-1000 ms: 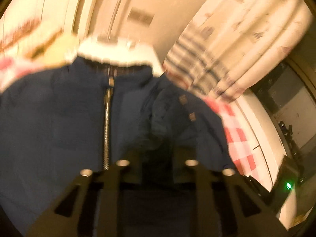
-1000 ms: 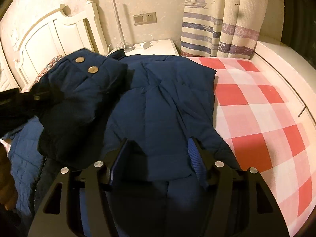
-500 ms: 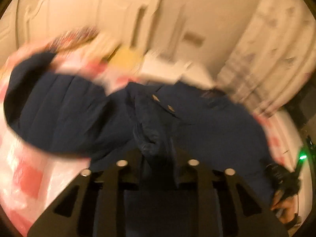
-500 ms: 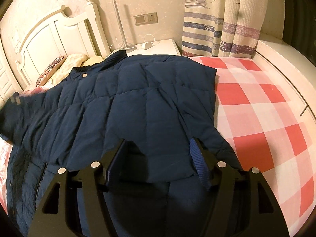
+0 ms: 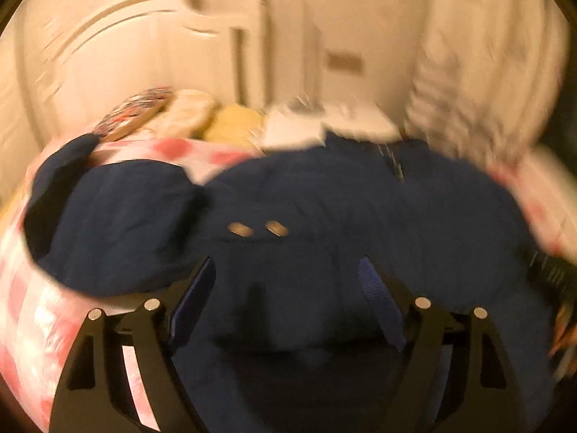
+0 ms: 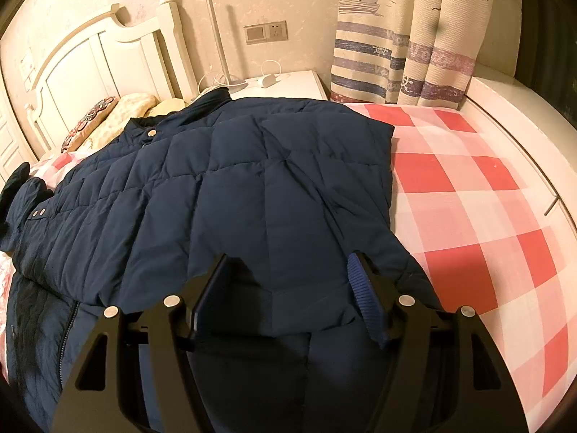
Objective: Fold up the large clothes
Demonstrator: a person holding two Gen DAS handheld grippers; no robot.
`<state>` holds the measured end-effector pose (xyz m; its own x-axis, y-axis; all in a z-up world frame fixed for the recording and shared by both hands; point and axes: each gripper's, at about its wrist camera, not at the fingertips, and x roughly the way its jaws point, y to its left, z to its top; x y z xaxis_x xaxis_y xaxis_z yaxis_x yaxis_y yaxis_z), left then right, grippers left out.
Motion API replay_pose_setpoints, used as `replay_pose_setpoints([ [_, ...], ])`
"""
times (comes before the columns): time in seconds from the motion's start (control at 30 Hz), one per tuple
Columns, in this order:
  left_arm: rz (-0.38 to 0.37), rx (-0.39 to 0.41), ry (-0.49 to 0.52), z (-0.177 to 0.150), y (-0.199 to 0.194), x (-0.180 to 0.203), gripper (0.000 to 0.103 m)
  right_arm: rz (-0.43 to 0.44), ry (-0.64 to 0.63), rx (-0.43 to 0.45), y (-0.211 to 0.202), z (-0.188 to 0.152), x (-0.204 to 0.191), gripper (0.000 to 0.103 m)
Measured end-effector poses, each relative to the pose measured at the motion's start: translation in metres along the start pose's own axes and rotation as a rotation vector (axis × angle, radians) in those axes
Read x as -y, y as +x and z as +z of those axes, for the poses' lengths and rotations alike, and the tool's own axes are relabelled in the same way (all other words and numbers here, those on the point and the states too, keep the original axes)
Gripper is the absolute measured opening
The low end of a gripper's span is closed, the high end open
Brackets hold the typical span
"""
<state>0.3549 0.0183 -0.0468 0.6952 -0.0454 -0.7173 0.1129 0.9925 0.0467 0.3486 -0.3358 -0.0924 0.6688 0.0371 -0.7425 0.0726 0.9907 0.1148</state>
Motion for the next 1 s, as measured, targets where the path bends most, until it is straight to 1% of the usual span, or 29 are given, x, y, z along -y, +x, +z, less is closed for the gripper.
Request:
replay_pose_setpoints([
  [0.07, 0.05, -0.085, 0.039, -0.008, 0.032, 0.008, 0.081, 0.001, 0.001, 0.0, 0.0, 0.0, 0.0, 0.065],
  [0.1, 0.053, -0.104, 0.042, -0.011, 0.043, 0.009, 0.082, 0.003, 0.002, 0.001, 0.0, 0.0, 0.0, 0.065],
  [0.13, 0.049, -0.087, 0.048, -0.016, 0.048, 0.007, 0.088, 0.01, 0.007, 0.002, 0.0, 0.0, 0.001, 0.065],
  [0.17, 0.028, -0.086, 0.036, -0.016, 0.048, 0.003, 0.091, 0.016, 0.01, 0.004, 0.0, 0.0, 0.002, 0.066],
  [0.2, 0.016, -0.083, 0.029, -0.023, 0.047, -0.003, 0.093, 0.026, 0.015, 0.006, -0.001, 0.0, 0.003, 0.067],
  [0.27, -0.002, -0.088, 0.027, -0.026, 0.048, -0.006, 0.099, 0.059, 0.03, 0.014, -0.002, -0.001, 0.006, 0.069],
  [0.37, 0.001, -0.092, 0.031, -0.027, 0.049, 0.001, 0.1, 0.095, 0.083, 0.054, -0.01, -0.003, 0.016, 0.069],
  [0.4, 0.004, -0.094, 0.032, -0.026, 0.05, 0.002, 0.101, 0.095, 0.129, 0.077, -0.015, -0.004, 0.023, 0.069],
  [0.47, 0.011, -0.097, 0.037, -0.025, 0.051, 0.004, 0.101, 0.091, 0.182, 0.084, -0.021, 0.001, 0.03, 0.069],
  [0.5, 0.013, -0.099, 0.039, -0.023, 0.052, 0.005, 0.101, 0.089, 0.169, 0.08, -0.023, 0.007, 0.026, 0.069],
  [0.63, 0.013, -0.102, 0.038, -0.019, 0.056, 0.008, 0.101, 0.018, -0.012, 0.104, -0.026, 0.041, -0.011, 0.069],
  [0.67, 0.011, -0.102, 0.036, -0.02, 0.056, 0.008, 0.101, 0.008, -0.063, 0.094, -0.02, 0.052, -0.026, 0.069],
  [0.73, 0.009, -0.103, 0.034, -0.019, 0.057, 0.008, 0.101, -0.01, -0.123, 0.068, -0.001, 0.069, -0.05, 0.069],
  [0.8, 0.011, -0.102, 0.036, -0.019, 0.057, 0.008, 0.101, -0.025, -0.132, 0.026, 0.025, 0.078, -0.063, 0.069],
  [0.87, 0.01, -0.103, 0.035, -0.019, 0.056, 0.008, 0.101, -0.054, -0.129, -0.09, 0.062, 0.076, -0.068, 0.078],
  [0.9, 0.008, -0.103, 0.033, -0.019, 0.057, 0.008, 0.101, -0.076, -0.126, -0.121, 0.077, 0.071, -0.067, 0.08],
  [0.93, 0.009, -0.104, 0.033, -0.018, 0.057, 0.008, 0.101, -0.085, -0.12, -0.101, 0.077, 0.071, -0.067, 0.081],
  [1.0, 0.01, -0.105, 0.034, -0.019, 0.058, 0.008, 0.101, -0.091, -0.091, -0.133, 0.074, 0.075, -0.066, 0.081],
])
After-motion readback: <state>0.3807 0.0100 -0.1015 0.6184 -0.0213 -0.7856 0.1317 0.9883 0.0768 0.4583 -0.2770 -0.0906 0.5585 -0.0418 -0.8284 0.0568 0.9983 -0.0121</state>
